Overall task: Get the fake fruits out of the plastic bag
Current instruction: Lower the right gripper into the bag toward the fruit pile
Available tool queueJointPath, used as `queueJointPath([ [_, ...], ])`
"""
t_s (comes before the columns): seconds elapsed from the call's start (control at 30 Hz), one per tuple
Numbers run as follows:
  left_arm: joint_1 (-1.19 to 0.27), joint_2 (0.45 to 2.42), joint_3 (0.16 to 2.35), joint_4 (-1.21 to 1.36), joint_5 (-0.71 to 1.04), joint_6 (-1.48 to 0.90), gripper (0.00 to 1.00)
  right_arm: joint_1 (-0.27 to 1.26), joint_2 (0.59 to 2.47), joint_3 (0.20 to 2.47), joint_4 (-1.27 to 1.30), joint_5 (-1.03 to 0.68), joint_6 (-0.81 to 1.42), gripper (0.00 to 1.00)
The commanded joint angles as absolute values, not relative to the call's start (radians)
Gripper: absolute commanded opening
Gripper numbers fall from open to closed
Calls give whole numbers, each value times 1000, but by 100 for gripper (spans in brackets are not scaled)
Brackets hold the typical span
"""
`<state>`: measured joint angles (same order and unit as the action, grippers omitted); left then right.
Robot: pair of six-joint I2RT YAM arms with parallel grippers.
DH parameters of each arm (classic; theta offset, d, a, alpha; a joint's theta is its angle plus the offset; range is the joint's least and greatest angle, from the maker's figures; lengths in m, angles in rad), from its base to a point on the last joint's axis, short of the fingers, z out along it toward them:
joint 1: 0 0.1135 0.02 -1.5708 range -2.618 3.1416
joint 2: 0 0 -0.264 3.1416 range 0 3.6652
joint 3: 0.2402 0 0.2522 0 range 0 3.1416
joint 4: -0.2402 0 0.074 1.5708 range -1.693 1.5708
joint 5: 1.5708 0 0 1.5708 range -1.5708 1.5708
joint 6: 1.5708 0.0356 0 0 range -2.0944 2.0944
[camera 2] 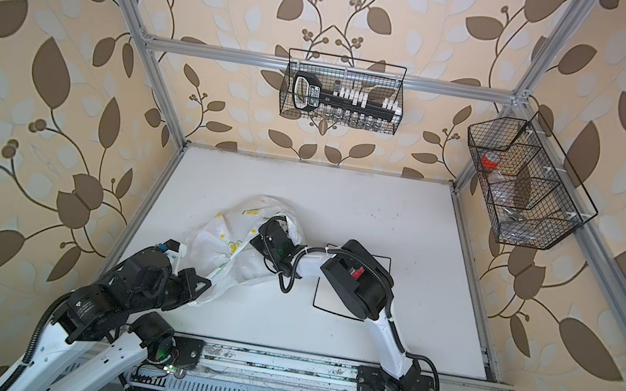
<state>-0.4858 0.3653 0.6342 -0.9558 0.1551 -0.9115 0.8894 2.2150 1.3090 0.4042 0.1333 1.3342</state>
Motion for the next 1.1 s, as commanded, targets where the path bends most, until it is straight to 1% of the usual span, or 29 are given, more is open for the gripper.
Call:
queueJointPath([
  [0.0, -495, 375, 652, -943, 190, -889, 0, 884, 2245, 1361, 464, 188, 1438, 46],
  [0.43, -495, 377, 681, -929, 265, -871, 0, 864, 2350, 1488, 424, 209, 1553, 42],
  [0.57, -494, 373, 682, -932, 278, -867, 0, 858, 2390, 1544, 403, 198, 1563, 42],
  [0.7, -495, 367, 682, -937, 287, -867, 0, 853, 2425, 1597, 390, 196, 1562, 39],
  [0.9, -495, 357, 687, -951, 296, -865, 0, 843, 2469, 1659, 382, 194, 1560, 31],
  [0.97, -495, 354, 689, -959, 294, -862, 0, 840, 2477, 1671, 389, 190, 1558, 25],
  [1.03, -495, 352, 686, -964, 290, -862, 0, 839, 2479, 1674, 405, 184, 1552, 17],
  [1.07, -495, 350, 684, -966, 287, -862, 0, 838, 2477, 1674, 410, 183, 1546, 15],
])
